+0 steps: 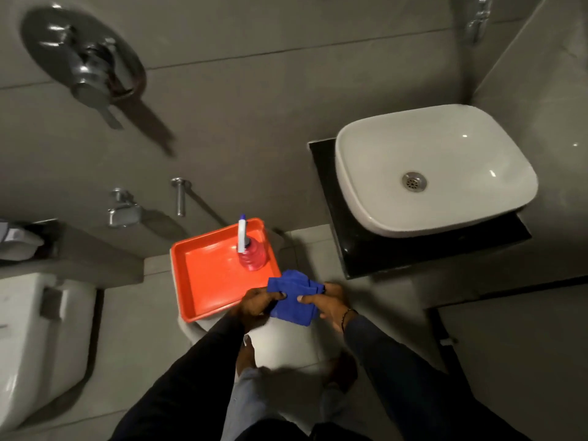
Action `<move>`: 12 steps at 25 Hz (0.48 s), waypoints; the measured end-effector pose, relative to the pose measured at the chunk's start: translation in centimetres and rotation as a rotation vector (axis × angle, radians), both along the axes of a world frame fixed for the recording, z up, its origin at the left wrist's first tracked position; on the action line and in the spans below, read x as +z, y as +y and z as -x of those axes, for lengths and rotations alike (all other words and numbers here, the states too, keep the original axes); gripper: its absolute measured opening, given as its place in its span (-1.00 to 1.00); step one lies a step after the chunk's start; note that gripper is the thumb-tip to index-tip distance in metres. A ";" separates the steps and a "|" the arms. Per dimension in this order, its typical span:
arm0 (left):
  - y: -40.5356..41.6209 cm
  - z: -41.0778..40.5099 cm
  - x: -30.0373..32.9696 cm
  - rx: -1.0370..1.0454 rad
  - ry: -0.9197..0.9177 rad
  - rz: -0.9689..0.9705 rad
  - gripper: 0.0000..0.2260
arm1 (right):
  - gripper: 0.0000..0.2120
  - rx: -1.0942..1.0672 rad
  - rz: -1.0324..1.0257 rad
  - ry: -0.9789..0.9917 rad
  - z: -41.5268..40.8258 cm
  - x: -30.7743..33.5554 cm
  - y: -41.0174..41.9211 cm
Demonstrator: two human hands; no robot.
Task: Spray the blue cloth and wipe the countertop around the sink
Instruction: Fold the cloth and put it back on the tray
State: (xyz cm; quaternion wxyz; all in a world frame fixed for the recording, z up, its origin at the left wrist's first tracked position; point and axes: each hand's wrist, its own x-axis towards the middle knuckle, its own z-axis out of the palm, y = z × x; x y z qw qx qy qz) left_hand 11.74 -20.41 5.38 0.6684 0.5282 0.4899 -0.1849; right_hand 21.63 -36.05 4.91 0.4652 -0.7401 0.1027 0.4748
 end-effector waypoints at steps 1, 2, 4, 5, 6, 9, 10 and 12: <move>2.3 1.3 -0.2 -0.001 0.020 -0.059 -0.98 | -0.62 0.029 0.009 0.004 1.4 -0.3 2.7; 4.8 2.8 -0.7 0.032 0.045 -0.087 -0.96 | -0.65 0.050 0.023 -0.005 3.1 -0.7 5.4; 7.6 4.0 -1.1 0.024 0.053 -0.146 -0.91 | -0.72 0.085 0.064 -0.019 4.8 -1.1 7.7; 13.8 7.0 -3.3 0.016 0.100 -0.175 -0.79 | -0.76 0.118 0.076 -0.004 7.7 -3.5 14.0; 17.4 8.5 -4.5 -0.029 0.123 -0.222 -0.71 | -0.81 0.136 0.098 -0.003 9.0 -4.8 17.3; 20.2 8.4 -5.3 -0.204 0.107 -0.401 -0.65 | -0.84 0.140 0.097 -0.058 8.9 -6.2 19.8; 21.3 8.3 -6.3 -0.274 0.098 -0.447 -0.64 | -0.78 0.117 0.113 -0.085 9.1 -7.5 21.4; 22.0 7.7 -8.3 -0.411 0.080 -0.519 -0.64 | -0.74 0.071 0.140 -0.113 9.3 -9.3 23.0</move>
